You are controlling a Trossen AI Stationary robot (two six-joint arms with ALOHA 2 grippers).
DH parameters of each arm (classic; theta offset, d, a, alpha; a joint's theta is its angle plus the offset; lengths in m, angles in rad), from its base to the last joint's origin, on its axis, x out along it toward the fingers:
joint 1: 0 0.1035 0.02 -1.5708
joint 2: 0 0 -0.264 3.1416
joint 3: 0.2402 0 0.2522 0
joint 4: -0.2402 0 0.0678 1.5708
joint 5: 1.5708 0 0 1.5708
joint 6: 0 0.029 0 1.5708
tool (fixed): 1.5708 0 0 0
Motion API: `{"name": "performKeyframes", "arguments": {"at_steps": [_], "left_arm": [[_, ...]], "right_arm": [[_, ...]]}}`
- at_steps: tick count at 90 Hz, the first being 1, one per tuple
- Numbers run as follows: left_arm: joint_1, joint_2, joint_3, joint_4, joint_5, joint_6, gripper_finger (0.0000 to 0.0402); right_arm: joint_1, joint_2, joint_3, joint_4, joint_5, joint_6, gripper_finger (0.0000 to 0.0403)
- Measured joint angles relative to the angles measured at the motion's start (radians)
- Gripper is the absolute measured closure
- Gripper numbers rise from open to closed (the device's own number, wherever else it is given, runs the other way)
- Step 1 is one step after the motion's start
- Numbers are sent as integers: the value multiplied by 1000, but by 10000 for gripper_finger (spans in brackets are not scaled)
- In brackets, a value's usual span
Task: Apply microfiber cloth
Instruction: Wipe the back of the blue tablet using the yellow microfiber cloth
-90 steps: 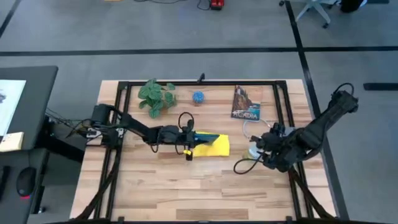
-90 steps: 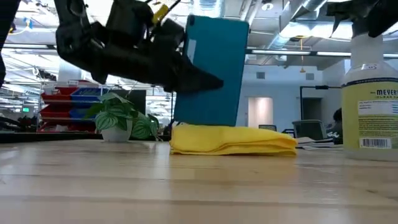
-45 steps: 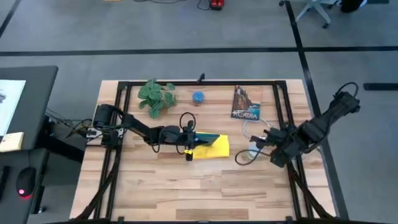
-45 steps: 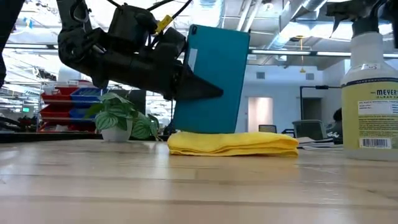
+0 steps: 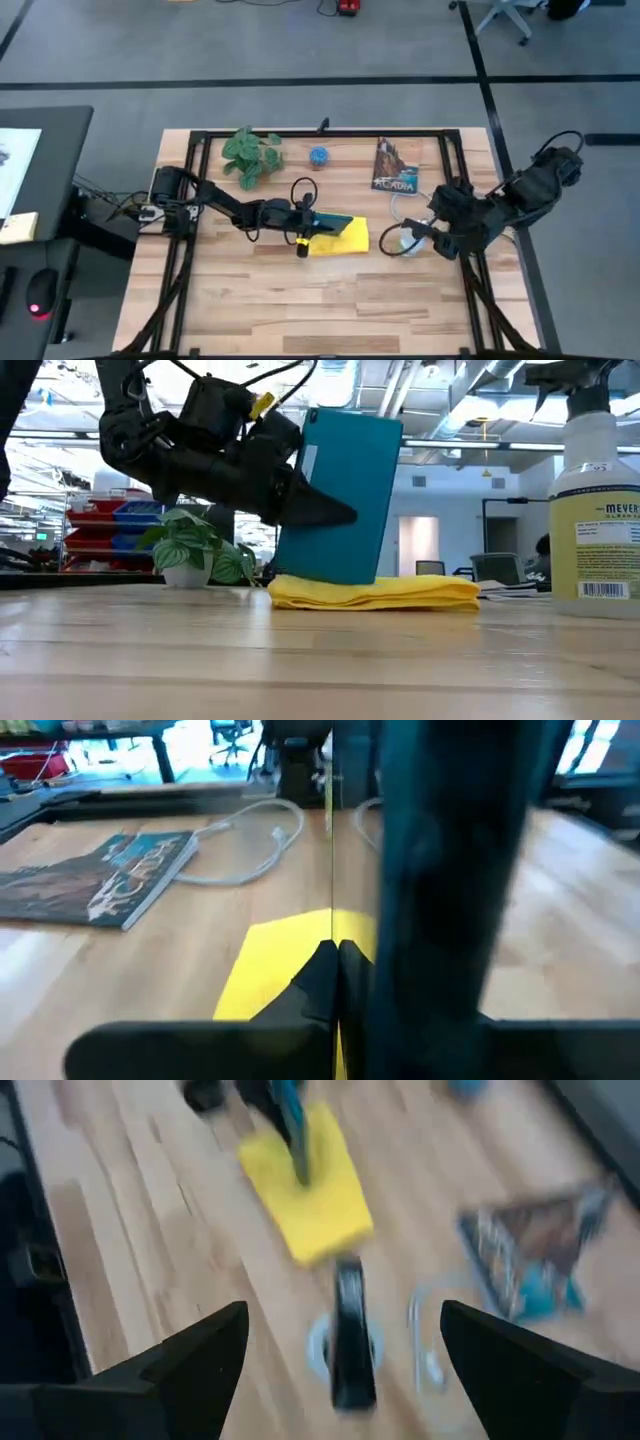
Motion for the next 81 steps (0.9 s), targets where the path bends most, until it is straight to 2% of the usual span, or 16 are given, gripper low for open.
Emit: {"name": "performKeyframes", "arguments": {"at_steps": [14, 26, 46, 55, 71, 81], "left_arm": [[29, -4, -1, -47, 19, -16, 394], [40, -4, -2, -46, 18, -90, 394], [32, -12, -4, -49, 0, -201, 394], [20, -45, -19, -69, -15, -221, 395], [44, -202, -168, -66, -74, -291, 395], [66, -329, -290, -64, -105, -350, 395]], "right_arm": [[-21, 88, 68, 169, 159, -205, 85], [-85, 165, 68, 362, 150, -411, 85], [-221, 326, 65, 489, 0, -646, 85], [-263, 392, 20, 562, -84, -720, 85], [-315, 470, -112, 751, -285, -804, 85], [-344, 487, -194, 843, -314, -843, 85]]}}
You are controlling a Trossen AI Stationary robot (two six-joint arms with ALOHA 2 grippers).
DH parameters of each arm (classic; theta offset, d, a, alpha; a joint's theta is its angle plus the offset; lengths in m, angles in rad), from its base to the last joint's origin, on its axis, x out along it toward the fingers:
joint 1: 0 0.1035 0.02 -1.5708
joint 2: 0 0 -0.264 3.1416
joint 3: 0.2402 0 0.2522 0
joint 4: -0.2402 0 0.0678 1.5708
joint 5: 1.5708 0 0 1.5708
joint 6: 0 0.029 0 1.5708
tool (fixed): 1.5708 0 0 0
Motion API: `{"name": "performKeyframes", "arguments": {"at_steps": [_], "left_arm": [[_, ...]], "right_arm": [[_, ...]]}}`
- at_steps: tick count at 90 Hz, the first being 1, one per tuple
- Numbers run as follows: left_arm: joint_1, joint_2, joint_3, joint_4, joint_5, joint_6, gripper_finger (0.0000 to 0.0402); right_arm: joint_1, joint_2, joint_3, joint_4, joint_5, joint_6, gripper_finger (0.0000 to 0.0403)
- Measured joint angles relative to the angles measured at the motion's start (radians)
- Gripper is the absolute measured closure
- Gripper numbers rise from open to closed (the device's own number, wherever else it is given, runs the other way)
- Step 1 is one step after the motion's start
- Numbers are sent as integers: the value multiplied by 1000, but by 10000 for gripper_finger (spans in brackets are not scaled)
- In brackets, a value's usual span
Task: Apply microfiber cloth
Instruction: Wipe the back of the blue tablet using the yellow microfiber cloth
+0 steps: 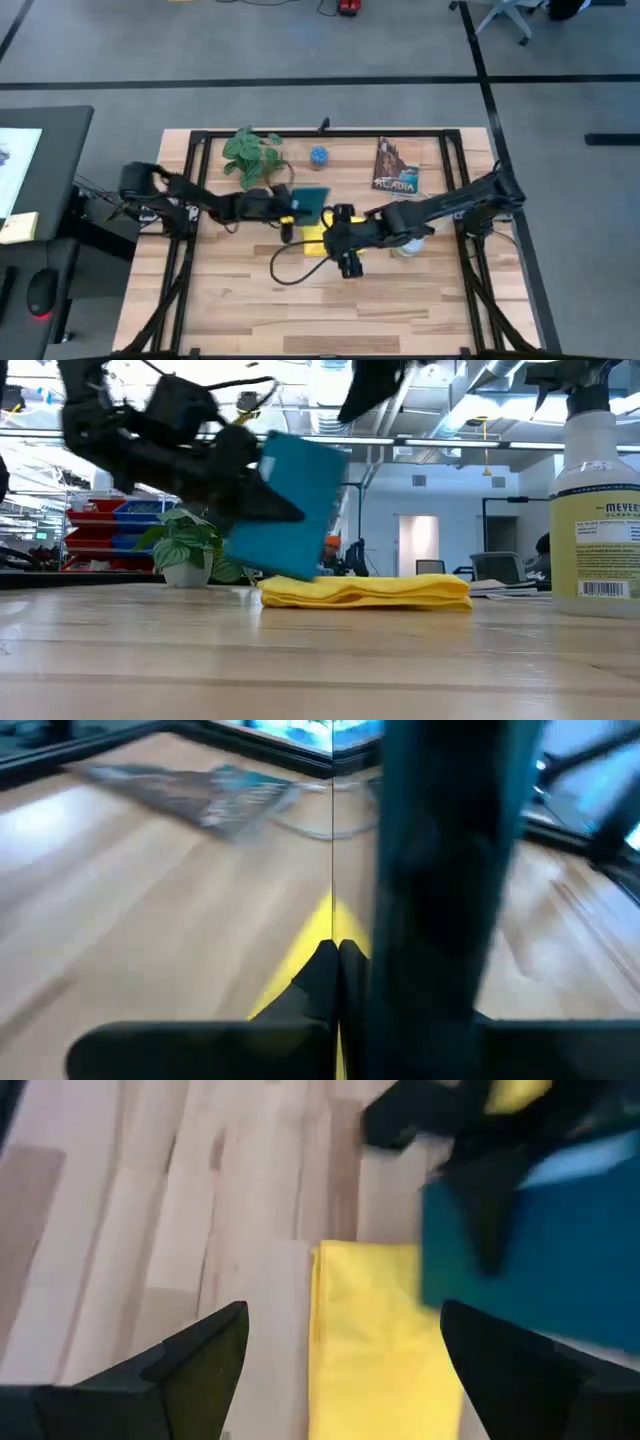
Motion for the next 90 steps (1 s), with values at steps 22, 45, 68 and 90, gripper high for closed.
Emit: {"name": "performKeyframes", "arguments": {"at_steps": [22, 45, 68, 90], "left_arm": [[6, -203, -148, 5, -34, -99, 394], [4, -237, -153, -9, -49, -141, 392], [6, -238, -153, -97, -75, -197, 392], [6, -237, -152, -123, -74, -241, 391]], "right_arm": [[-121, 7, -268, 371, -126, 3, 85], [-200, 42, -456, 620, -131, 14, 101], [-213, 183, -454, 685, -143, -3, 112], [-211, 211, -453, 686, -145, 66, 213]]}}
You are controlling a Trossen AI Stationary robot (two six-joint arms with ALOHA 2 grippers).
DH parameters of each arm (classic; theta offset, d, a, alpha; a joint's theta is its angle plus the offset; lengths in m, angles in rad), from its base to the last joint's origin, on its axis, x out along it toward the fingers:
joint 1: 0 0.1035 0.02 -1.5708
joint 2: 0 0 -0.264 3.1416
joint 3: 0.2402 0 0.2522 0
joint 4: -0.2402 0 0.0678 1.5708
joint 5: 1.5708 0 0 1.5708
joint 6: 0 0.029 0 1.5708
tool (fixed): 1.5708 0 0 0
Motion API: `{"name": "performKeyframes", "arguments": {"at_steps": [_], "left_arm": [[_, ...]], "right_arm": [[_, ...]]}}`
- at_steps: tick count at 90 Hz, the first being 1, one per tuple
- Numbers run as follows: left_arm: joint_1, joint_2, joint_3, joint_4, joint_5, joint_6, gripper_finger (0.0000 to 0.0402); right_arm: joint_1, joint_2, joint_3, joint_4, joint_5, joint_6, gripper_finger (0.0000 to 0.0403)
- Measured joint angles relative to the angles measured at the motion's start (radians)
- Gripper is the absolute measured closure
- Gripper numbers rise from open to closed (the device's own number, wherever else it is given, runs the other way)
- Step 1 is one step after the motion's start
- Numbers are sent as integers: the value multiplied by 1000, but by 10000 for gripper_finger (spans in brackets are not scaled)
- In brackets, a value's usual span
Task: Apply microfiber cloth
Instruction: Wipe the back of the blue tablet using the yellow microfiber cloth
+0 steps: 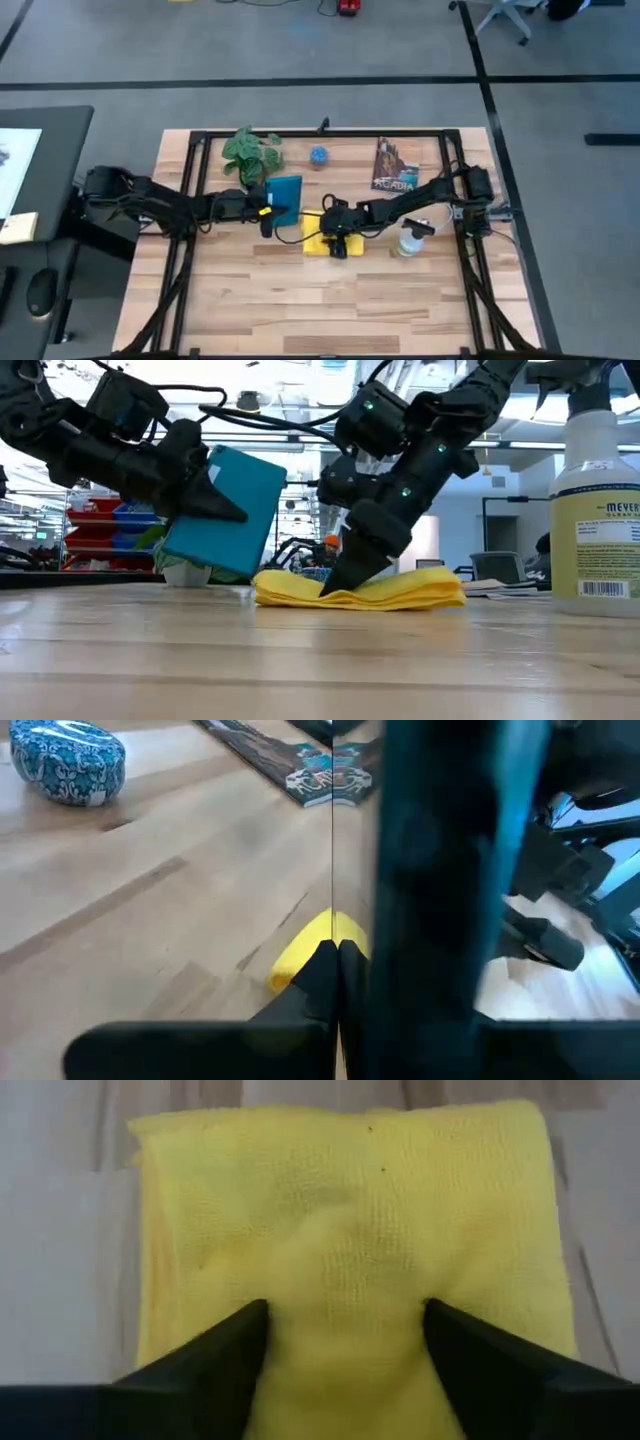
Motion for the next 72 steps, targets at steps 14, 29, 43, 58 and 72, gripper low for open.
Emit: {"name": "performKeyframes", "arguments": {"at_steps": [14, 29, 43, 58, 72], "left_arm": [[0, 0, 0, -8, 0, -9, 391], [0, 0, 0, -44, 0, -19, 391], [-2, 0, 2, -29, 13, -52, 391], [-39, 7, 56, -22, 23, -51, 391], [-73, 11, 119, -46, 19, -19, 391]], "right_arm": [[12, -47, -8, 16, 3, 32, 374], [42, -175, -6, 109, 141, 17, 393], [52, -237, -6, 311, 320, -107, 398], [37, -203, 79, 468, 372, -276, 399], [11, -101, 199, 438, 383, -402, 400]]}}
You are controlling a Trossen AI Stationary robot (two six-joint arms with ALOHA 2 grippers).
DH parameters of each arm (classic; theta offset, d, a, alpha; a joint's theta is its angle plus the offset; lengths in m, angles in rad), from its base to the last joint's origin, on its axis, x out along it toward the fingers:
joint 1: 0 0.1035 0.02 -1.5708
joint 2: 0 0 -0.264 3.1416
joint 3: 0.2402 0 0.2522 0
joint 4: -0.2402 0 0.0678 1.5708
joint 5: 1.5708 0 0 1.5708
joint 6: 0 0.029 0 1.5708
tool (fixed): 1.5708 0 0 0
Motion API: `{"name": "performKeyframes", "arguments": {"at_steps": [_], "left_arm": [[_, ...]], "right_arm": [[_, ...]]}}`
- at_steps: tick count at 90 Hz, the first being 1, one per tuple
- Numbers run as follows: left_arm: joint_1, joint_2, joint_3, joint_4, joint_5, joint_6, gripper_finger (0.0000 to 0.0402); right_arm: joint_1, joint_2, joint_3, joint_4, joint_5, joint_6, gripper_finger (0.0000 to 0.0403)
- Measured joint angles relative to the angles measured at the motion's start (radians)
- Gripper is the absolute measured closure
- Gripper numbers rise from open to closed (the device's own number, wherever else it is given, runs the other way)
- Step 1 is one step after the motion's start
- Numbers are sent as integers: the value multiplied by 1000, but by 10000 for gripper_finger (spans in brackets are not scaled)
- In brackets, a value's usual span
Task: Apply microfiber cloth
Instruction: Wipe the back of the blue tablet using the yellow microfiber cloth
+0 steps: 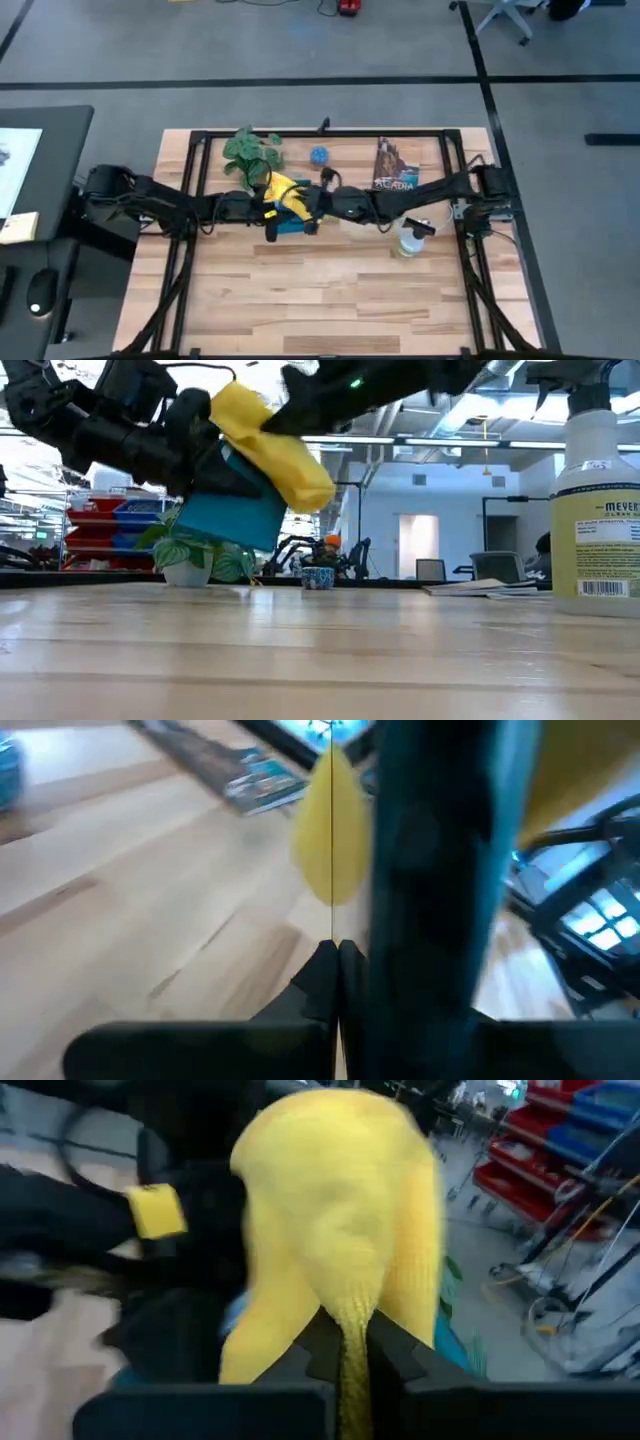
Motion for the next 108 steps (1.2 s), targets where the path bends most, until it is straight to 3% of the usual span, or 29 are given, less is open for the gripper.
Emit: {"name": "performKeyframes", "arguments": {"at_steps": [16, 35, 55, 81, 100, 108], "left_arm": [[-6, 4, 16, -16, -7, -3, 390], [-6, 4, 16, -27, 5, 0, 390], [-7, 3, 20, -39, 4, -1, 390], [-7, -3, 25, -59, -6, 3, 390], [-4, -3, 26, -95, 22, 16, 390], [-4, -4, 26, -106, 43, 24, 391]], "right_arm": [[-7, 71, 102, -156, -1, -28, 400], [8, 86, 107, -308, -8, -52, 399], [8, 61, 105, -427, 60, -50, 398], [25, 10, 99, -508, 281, -45, 398], [45, -54, 99, -504, 542, -78, 399], [52, -84, 99, -493, 580, -77, 399]]}}
